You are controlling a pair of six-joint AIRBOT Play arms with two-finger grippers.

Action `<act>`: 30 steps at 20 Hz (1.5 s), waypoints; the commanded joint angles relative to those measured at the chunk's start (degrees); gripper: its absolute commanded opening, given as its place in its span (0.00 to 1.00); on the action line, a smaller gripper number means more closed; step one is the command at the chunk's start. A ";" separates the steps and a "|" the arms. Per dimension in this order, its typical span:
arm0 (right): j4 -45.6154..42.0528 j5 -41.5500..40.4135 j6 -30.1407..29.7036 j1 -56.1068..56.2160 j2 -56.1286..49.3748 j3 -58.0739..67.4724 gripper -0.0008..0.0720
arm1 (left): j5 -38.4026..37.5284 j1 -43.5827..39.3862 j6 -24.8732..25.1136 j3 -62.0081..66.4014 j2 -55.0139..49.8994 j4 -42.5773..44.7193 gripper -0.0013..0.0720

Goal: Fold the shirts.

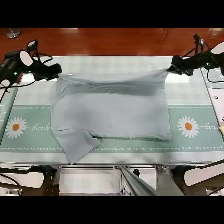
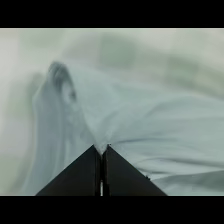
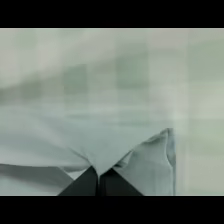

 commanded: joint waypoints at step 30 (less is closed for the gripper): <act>11.26 -3.34 -10.78 -14.93 43.43 -60.43 0.86 | -16.28 30.12 23.34 -54.12 26.16 -28.30 0.97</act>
